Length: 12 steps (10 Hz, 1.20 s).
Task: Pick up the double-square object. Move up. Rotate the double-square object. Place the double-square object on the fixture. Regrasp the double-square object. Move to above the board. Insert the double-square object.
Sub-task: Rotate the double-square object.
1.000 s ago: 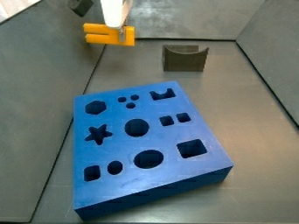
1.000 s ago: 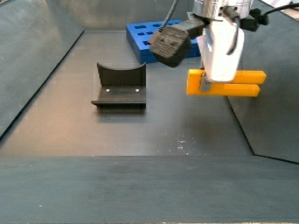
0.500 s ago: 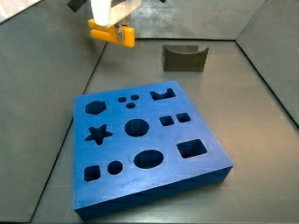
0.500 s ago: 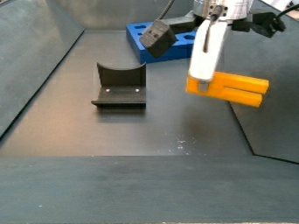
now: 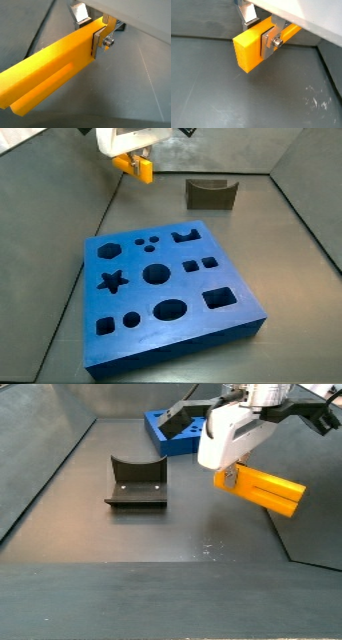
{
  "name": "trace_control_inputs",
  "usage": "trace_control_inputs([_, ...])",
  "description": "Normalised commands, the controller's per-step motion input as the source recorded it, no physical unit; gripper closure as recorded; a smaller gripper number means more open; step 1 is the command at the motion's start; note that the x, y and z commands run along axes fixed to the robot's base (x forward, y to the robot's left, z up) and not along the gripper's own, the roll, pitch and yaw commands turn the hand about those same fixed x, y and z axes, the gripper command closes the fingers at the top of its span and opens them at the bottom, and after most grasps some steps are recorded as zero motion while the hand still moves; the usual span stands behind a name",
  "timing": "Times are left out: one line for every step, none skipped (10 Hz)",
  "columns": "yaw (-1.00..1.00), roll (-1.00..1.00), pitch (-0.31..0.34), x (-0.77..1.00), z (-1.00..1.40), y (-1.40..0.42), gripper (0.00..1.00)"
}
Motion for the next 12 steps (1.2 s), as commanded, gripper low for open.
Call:
trace_control_inputs([-1.00,0.00,0.000,-0.01,0.00,0.01,1.00])
trace_control_inputs([-1.00,0.00,0.000,-0.01,0.00,0.01,1.00])
trace_control_inputs([-1.00,0.00,0.000,-0.01,0.00,0.01,1.00])
trace_control_inputs([-1.00,0.00,0.000,-0.01,0.00,0.01,1.00])
trace_control_inputs([-1.00,-0.01,0.001,-0.01,0.00,0.01,1.00])
trace_control_inputs([-1.00,-0.01,0.001,-0.01,0.00,0.01,1.00])
trace_control_inputs([-1.00,-0.01,0.001,-0.01,0.00,0.01,1.00])
trace_control_inputs([-1.00,-0.01,0.001,-0.01,0.00,0.01,1.00])
trace_control_inputs([-1.00,-0.01,0.001,-0.01,0.00,0.01,1.00])
trace_control_inputs([-0.81,-0.01,0.001,-0.01,0.00,0.01,1.00])
trace_control_inputs([-0.58,-0.01,0.001,-0.01,0.00,0.01,1.00])
trace_control_inputs([-0.39,-0.01,0.001,-0.01,0.00,0.01,1.00])
